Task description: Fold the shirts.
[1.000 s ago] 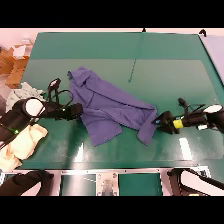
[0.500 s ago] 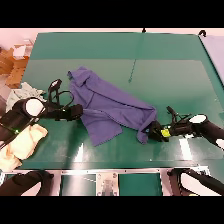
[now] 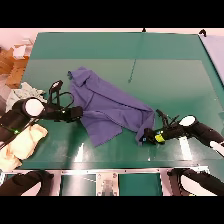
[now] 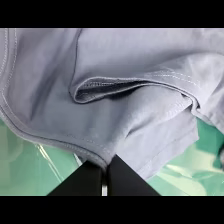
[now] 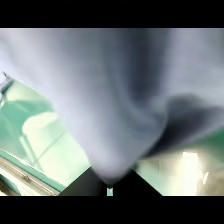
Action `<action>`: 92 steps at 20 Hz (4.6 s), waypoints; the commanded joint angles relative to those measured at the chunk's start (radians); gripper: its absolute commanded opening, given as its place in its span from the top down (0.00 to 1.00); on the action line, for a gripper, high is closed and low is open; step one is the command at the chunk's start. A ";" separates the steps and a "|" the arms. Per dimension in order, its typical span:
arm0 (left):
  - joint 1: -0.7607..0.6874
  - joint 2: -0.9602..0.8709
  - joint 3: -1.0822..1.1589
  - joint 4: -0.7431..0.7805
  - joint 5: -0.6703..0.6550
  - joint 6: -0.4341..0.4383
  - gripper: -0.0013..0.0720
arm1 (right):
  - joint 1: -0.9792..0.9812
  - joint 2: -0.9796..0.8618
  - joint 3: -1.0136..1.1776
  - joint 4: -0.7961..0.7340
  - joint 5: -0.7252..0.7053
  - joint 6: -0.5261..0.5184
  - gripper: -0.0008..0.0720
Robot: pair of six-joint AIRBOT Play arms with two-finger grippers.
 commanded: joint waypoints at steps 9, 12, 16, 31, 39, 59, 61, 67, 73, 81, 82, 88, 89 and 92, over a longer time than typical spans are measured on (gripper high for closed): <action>0.001 0.009 0.708 -0.001 -0.265 0.079 0.95 | -0.357 0.196 1.009 0.407 0.158 -0.081 0.97; 0.001 0.009 1.136 0.000 -0.235 0.139 0.95 | -0.513 0.196 1.374 0.455 0.056 -0.080 0.97; 0.001 0.016 1.526 0.081 -0.231 0.164 0.95 | -0.588 0.196 1.606 0.454 -0.019 -0.059 0.97; 0.001 0.047 1.191 0.773 -0.130 0.058 0.95 | -0.569 0.213 1.297 0.291 -0.067 -0.075 0.97; 0.001 -0.240 1.131 0.624 -0.089 0.089 0.95 | -0.446 0.199 0.753 0.298 -0.257 -0.222 0.97; 0.001 0.041 1.293 0.369 -0.200 0.237 0.95 | -0.446 0.423 1.087 0.195 -0.223 -0.169 0.97; 0.001 -0.066 1.235 0.364 -0.204 0.232 0.95 | -0.446 0.376 0.959 0.195 -0.224 -0.164 0.97; 0.001 -0.486 1.169 0.352 -0.111 0.233 0.95 | -0.444 -0.017 0.732 0.195 -0.239 -0.168 0.97; 0.003 -0.717 1.169 0.309 0.082 0.233 0.95 | -0.409 -0.456 0.869 0.211 -0.225 -0.183 0.95; 0.053 -0.738 1.189 0.351 -0.130 0.178 0.14 | -0.454 -0.549 0.995 0.170 -0.014 -0.137 0.47; 0.082 -0.738 1.201 0.351 -0.214 0.173 0.14 | -0.491 -0.532 0.995 0.147 0.021 -0.129 0.48; 0.259 -0.649 1.105 0.294 -0.585 0.215 0.26 | -0.743 -0.275 0.689 0.086 0.151 -0.167 0.51; 0.273 -0.601 1.033 0.294 -0.589 0.216 0.27 | -0.785 -0.225 0.608 0.061 0.159 -0.164 0.39; 0.286 -0.422 0.703 0.305 -0.506 0.214 0.26 | -0.863 -0.121 0.386 0.053 0.097 -0.110 0.35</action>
